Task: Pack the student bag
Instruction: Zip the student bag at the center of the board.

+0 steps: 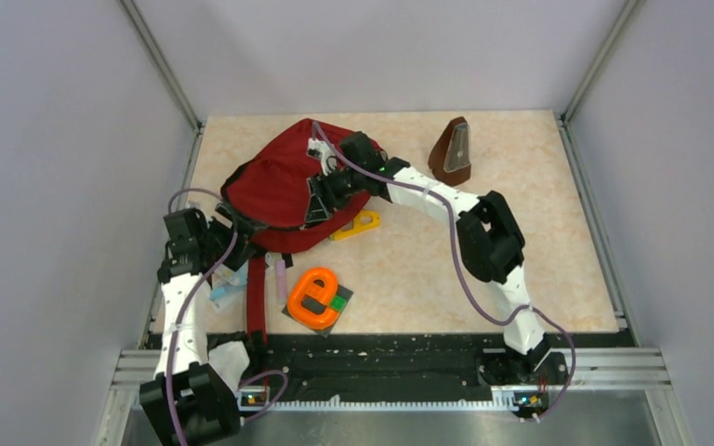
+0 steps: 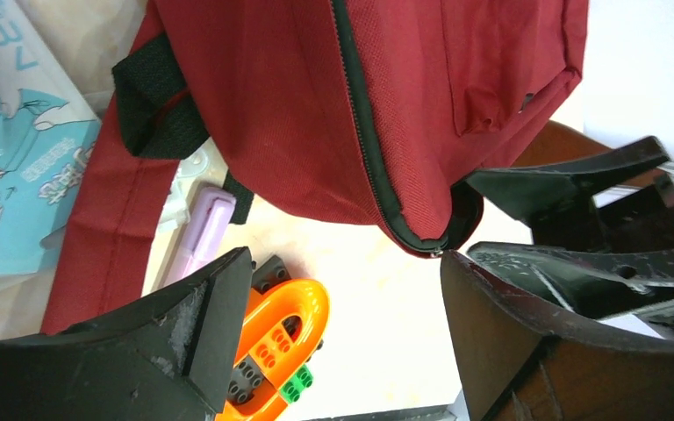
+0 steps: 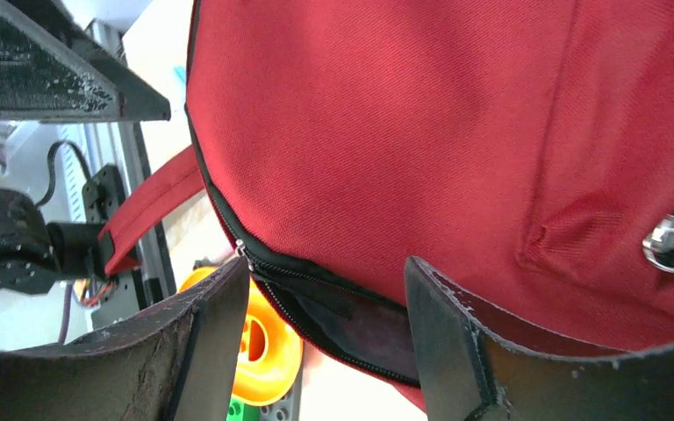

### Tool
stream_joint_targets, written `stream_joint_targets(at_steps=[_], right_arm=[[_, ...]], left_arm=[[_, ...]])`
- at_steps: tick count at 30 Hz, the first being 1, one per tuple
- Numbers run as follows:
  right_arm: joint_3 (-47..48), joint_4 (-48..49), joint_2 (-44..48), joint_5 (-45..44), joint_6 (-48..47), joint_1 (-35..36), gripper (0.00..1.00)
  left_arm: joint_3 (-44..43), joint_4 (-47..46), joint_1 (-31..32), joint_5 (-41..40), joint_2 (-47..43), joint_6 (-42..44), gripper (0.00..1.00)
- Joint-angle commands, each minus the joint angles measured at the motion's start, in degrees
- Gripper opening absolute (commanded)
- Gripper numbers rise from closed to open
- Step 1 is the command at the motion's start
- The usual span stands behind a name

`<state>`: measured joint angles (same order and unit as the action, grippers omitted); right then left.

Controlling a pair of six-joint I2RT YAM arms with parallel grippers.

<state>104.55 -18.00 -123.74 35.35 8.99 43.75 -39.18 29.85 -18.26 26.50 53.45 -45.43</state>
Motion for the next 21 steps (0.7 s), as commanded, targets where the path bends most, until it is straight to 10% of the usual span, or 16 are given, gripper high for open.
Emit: stream_joint_targets(at_steps=[1,9,21], right_arm=[[5.1,-2.4,-2.1,8.6,-3.5,0.6,0.65],[1.0,-2.9,-0.6,11.7,-4.7,2.4,0.62],[1.0,-2.4,-1.0,8.4,-3.4,2.8,0.15]], left_arm=[[2.6,-8.6,0.0,3.9,-1.1,-3.2,0.83],[1.6,-9.8,-0.1,3.2,2.4,-1.2,0.74],[0.7,-9.9,-0.1,3.2,6.8,1.4,0.55]])
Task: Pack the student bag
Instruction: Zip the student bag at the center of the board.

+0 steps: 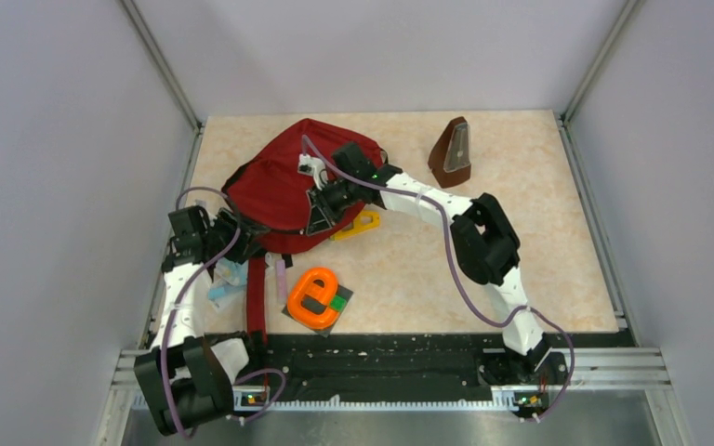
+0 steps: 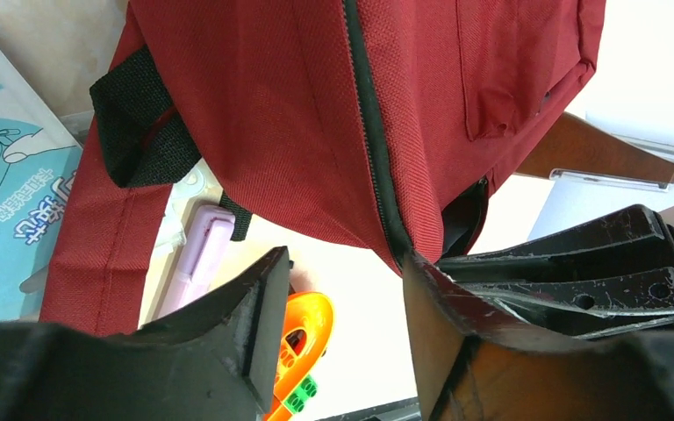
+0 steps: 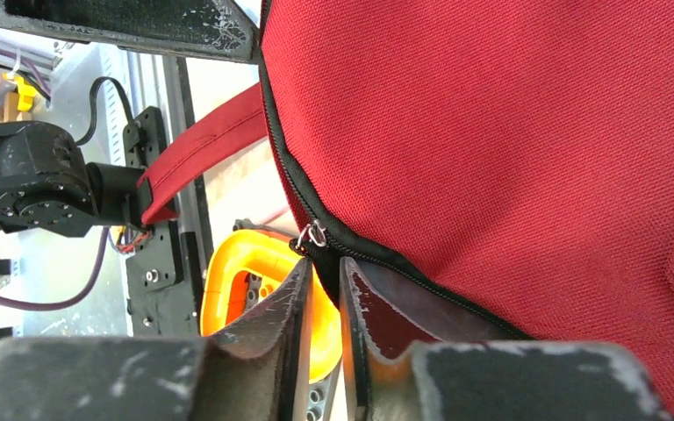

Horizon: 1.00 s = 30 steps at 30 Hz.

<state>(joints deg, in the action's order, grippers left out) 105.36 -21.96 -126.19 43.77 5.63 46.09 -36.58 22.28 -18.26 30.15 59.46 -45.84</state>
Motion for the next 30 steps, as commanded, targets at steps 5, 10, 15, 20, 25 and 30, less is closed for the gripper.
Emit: stream_joint_targets(at_steps=[5,10,15,20,25,30], right_arm=[[-1.2,3.7,2.5,-1.6,1.6,0.5,0.00],[-3.8,6.3,4.7,-4.3,3.1,0.5,0.00],[-7.7,5.3,11.3,-17.5,3.0,0.6,0.00],[-12.9,4.1,17.9,-28.5,0.5,1.0,0.00],[-16.3,1.5,19.0,-34.5,-1.9,1.6,0.00],[-16.5,0.9,19.2,-32.1,-2.6,2.0,0.00]], left_arm=[[-2.0,-2.2,-0.1,-0.9,1.6,2.1,0.35],[-2.3,-1.9,-0.1,-1.6,1.5,2.9,0.06],[-3.3,-0.6,-0.1,-3.5,1.2,4.8,0.00],[-5.6,1.7,-0.2,-7.0,0.7,7.2,0.00],[-7.6,4.4,-0.4,-8.2,0.7,9.1,0.00],[-7.5,1.2,-0.5,-0.9,-1.7,5.7,0.31]])
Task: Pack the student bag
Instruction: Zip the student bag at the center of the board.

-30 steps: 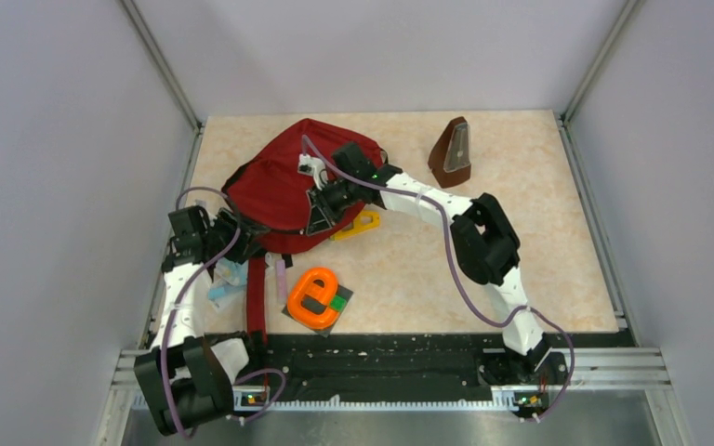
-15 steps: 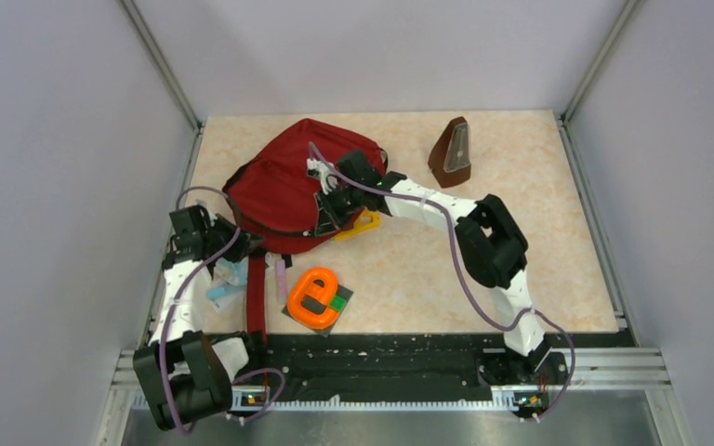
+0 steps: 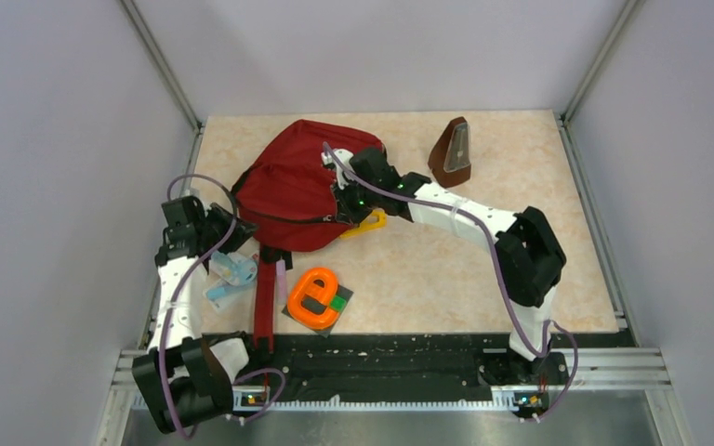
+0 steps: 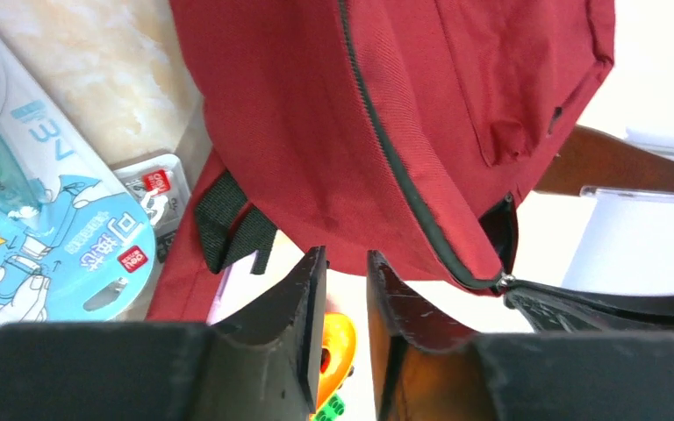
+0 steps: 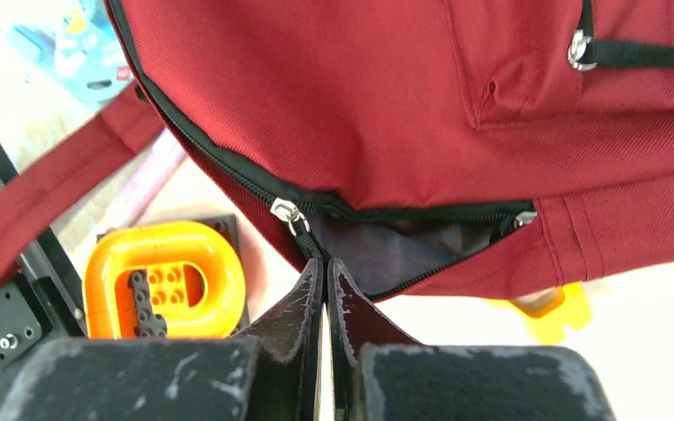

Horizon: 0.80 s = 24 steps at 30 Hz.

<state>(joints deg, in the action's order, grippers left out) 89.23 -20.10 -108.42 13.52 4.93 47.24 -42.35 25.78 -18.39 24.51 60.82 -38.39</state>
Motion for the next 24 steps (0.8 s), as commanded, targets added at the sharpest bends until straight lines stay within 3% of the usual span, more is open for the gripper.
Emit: stream_joint_targets(at_steps=[1,3,7,24], right_arm=[[-0.2,-1.0,1.5,-1.7,-1.7,0.9,0.00],[0.0,-1.0,1.4,-1.2,-1.4,1.3,0.00],[0.6,-1.4,0.9,-1.0,-1.8,2.4,0.00],[1.2,-1.8,0.9,-1.0,-3.1,4.7,0.00]], left_arm=[[-0.7,-3.8,-0.3,6.0,-4.0,-4.3,0.44],[3.4,-8.7,-0.2,7.7,-5.9,-8.3,0.59],[9.3,-15.0,-0.2,8.8,-6.5,-12.8,0.71],[6.0,-22.6,3.1,8.3,7.6,-13.5,0.78]])
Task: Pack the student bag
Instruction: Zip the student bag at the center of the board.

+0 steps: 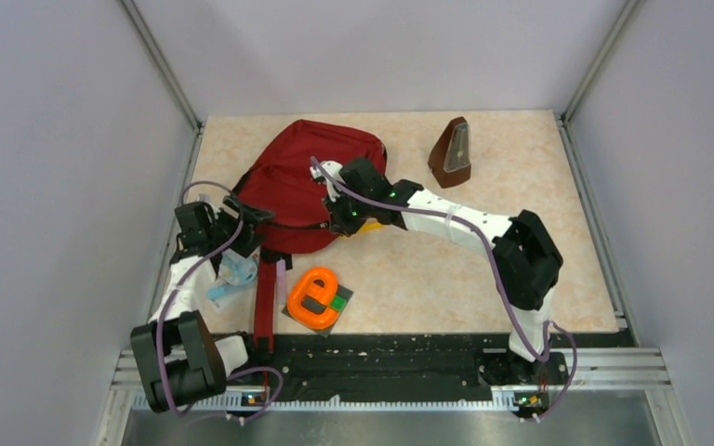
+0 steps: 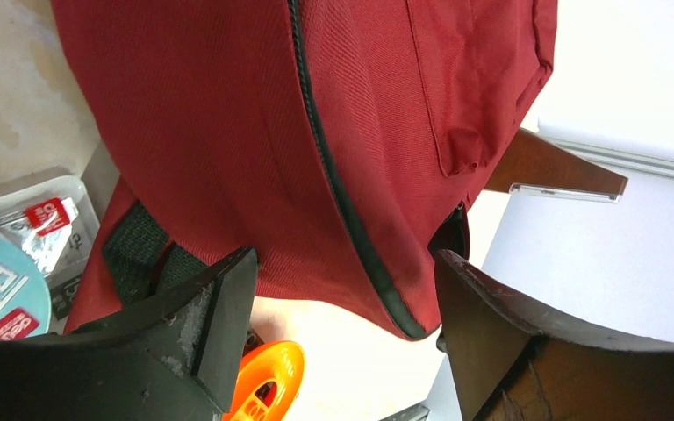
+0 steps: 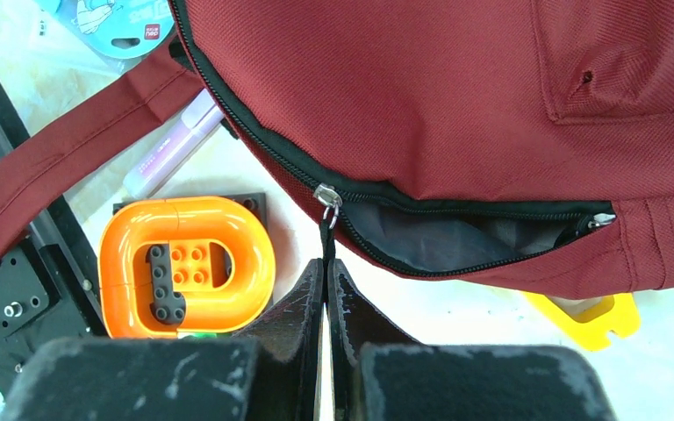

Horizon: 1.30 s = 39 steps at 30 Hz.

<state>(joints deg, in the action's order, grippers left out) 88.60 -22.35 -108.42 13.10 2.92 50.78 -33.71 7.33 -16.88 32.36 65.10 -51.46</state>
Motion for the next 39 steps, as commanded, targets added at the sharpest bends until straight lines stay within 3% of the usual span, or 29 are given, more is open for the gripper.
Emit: stream_joint_targets(at_steps=[1,3,4,6,8,15,26,34,35,39], right_arm=[[1.9,0.4,0.9,-1.2,-1.2,1.3,0.00],[2.2,0.0,1.1,-3.9,-1.1,1.4,0.00],[2.3,-0.3,1.3,-5.9,-0.9,1.4,0.00],[2.5,-1.1,1.5,-10.8,-0.6,1.3,0.00],[2.9,-2.3,1.6,-16.8,-0.3,1.3,0.00],[3.5,-5.3,0.7,-25.0,-0.2,-1.1,0.00],[5.2,-5.7,-4.3,-28.9,-1.8,-7.0,0.00],[7.6,-4.2,-4.1,-17.8,-0.3,-9.8,0.00],[8.2,-4.1,-4.2,-15.6,0.8,-10.6,0.01],[11.5,-3.4,-5.8,-7.1,4.1,-13.8,0.40]], left_arm=[[-3.0,-3.7,2.1,0.2,4.2,-0.3,0.79],[-3.5,-2.2,2.7,-0.9,5.0,0.0,0.70],[-3.9,-1.6,2.7,-1.4,4.8,0.3,0.59],[-5.1,0.8,2.7,-2.9,4.0,1.7,0.24],[-7.1,3.9,2.6,-5.0,2.9,3.8,0.01],[-11.5,14.7,2.2,-8.9,1.6,9.9,0.00],[-7.6,17.0,1.4,-11.0,-4.5,10.6,0.00],[-7.6,17.5,1.2,-9.8,-4.3,12.0,0.00],[-7.7,17.4,1.2,-9.9,-4.1,12.2,0.00],[-7.8,17.5,1.2,-9.9,-3.8,13.4,0.00]])
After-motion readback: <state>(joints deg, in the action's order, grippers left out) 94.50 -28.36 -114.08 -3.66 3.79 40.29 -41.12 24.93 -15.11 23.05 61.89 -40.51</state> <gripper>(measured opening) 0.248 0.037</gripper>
